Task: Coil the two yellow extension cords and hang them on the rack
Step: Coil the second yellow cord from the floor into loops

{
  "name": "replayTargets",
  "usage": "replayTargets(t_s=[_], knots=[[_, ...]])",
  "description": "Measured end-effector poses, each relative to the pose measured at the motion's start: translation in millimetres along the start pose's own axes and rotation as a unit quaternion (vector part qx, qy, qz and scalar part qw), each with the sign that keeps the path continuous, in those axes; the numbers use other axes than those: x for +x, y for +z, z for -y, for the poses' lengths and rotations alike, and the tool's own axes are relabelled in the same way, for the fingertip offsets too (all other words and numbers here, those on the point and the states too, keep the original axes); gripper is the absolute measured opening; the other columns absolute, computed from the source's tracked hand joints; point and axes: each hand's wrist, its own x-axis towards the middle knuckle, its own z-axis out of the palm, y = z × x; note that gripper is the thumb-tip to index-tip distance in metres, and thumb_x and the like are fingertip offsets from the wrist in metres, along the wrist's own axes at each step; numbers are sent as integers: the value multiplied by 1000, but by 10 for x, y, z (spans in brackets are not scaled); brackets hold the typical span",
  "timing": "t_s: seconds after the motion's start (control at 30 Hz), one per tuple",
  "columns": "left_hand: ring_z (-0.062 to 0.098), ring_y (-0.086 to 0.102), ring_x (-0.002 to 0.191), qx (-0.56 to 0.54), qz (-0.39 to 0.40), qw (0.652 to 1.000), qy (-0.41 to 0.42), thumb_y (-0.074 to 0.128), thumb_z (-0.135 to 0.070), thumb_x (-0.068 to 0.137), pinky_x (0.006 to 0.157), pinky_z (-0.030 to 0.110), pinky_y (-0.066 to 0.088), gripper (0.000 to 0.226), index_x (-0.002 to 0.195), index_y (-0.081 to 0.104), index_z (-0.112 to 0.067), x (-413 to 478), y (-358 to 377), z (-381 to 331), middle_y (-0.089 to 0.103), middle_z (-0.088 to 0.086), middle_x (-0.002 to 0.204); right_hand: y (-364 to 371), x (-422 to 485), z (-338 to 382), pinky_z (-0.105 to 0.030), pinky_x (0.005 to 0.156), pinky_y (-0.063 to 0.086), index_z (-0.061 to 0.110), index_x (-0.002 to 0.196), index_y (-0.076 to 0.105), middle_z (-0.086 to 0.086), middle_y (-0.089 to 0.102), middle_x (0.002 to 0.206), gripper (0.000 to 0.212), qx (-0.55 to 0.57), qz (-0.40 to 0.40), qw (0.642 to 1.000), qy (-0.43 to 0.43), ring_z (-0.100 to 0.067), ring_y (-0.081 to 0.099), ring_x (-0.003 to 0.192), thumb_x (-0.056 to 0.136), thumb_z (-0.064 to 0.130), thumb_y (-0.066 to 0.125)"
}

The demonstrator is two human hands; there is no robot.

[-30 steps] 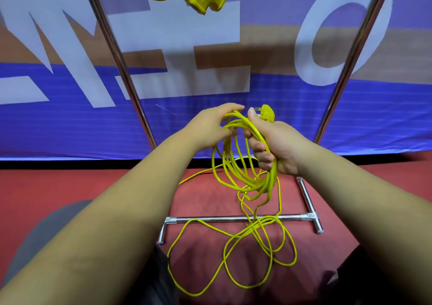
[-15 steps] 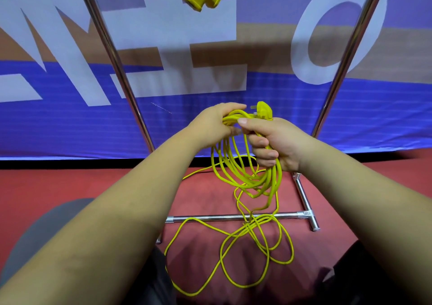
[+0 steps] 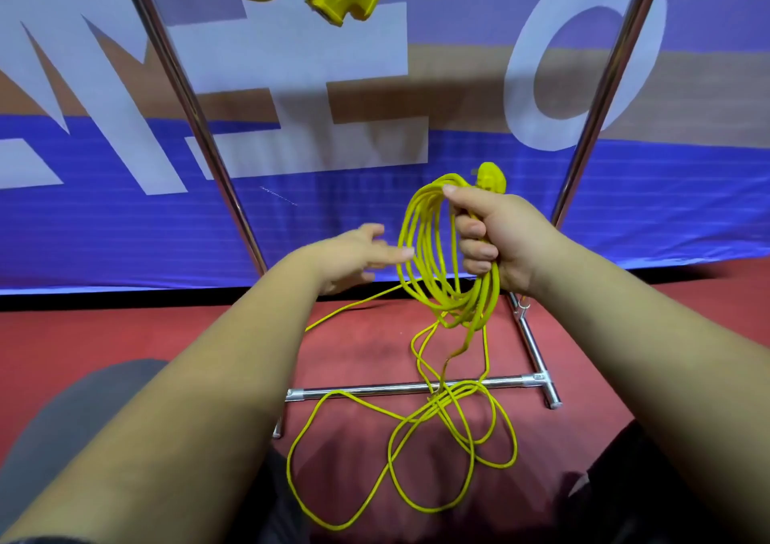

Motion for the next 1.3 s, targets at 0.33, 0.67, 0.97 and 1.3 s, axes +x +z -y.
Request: replayTargets(t_s=[0.33,0.67,0.97,1.3], knots=[[26,49,141,426,180,887,-7,73,-20,94,100,23,40,81,162,29,-30,45,1242,693,46,4,159,-273,-8,212,-20,35,22,24,74,48,8,34,51,37,135,-54,989,-40,-7,25,33,104,39,63],[21,64,114,404,179,896,-47,56,-13,105,86,22,43,31,133,68,-15,222,1464,1107,70,7,129,-386,-81,378,-20,31,21,21,76,51,10,33,48,36,215,-32,974,-69,-5,26,31,106,40,61],[27,71,76,323,-57,943,-54,57,-23,104,80,41,62,23,94,72,-8,280,701,580,78,11,90,-497,-79,471,-22,34,21,24,74,51,8,31,50,36,146,-39,985,-88,-7,25,33,105,41,60],[10,60,46,-78,-182,980,-37,59,-17,101,45,22,54,19,92,69,-4,-146,117,-713,68,6,79,-275,-87,256,-24,43,27,19,61,43,-6,32,49,49,-122,-109,974,-159,-19,26,36,98,32,71]])
